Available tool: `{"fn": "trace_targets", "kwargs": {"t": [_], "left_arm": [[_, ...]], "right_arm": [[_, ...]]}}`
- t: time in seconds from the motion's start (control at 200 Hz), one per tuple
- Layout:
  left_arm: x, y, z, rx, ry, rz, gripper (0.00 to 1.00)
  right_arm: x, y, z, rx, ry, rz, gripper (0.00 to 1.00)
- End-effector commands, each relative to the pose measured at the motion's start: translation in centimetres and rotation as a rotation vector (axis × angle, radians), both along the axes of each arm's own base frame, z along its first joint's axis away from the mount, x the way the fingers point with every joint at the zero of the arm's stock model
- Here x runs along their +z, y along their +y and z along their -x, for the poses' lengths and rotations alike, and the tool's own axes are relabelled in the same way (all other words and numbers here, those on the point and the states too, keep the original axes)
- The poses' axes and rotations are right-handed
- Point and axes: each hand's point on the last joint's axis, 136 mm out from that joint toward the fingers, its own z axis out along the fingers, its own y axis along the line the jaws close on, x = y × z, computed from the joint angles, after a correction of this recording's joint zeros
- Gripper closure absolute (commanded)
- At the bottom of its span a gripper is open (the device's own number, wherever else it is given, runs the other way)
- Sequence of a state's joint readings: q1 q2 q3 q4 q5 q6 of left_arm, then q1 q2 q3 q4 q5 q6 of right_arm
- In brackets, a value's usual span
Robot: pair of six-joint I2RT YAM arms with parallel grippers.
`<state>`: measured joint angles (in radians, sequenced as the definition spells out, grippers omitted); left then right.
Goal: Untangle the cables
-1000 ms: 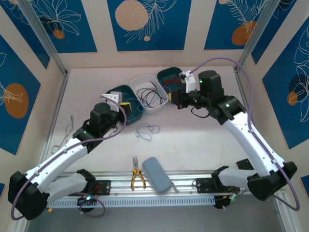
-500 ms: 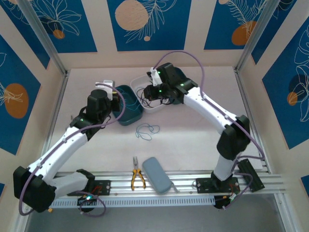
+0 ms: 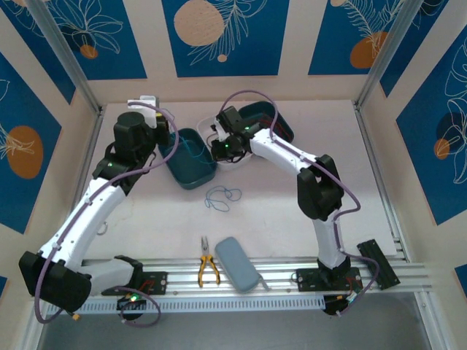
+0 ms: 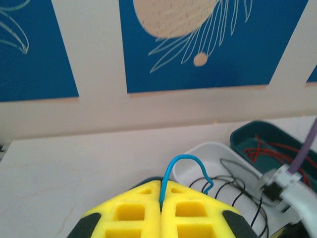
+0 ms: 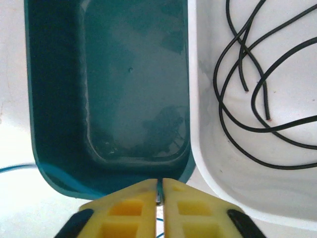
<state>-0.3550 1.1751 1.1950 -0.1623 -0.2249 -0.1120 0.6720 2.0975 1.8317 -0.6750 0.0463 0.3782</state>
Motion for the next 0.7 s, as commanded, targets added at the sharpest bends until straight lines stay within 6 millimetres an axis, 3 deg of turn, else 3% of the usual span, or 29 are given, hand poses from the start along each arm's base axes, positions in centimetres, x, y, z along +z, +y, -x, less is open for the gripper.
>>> {"fn": "trace_targets", "kwargs": {"t": [0.0, 0.12, 0.395, 0.695], "left_arm": [[1.6, 0.5, 0.3, -0.003, -0.022, -0.037, 1.00], [2.9, 0.8, 0.4, 0.008, -0.047, -0.041, 1.00], [4.5, 1.3, 0.4, 0.024, -0.071, -0.072, 1.00], [3.9, 0.8, -0.6, 0.009, -0.044, -0.072, 1.00]], "right_arm": [[1.0, 0.7, 0.3, 0.009, -0.008, -0.002, 0.79], [1.2, 0.9, 0.7, 0.021, -0.004, -0.011, 0.70], [3.0, -0.4, 1.6, 0.007, -0.049, -0.003, 0.64], [7.5, -2.4, 3.6, -0.007, -0.119, -0.066, 0.54]]}}
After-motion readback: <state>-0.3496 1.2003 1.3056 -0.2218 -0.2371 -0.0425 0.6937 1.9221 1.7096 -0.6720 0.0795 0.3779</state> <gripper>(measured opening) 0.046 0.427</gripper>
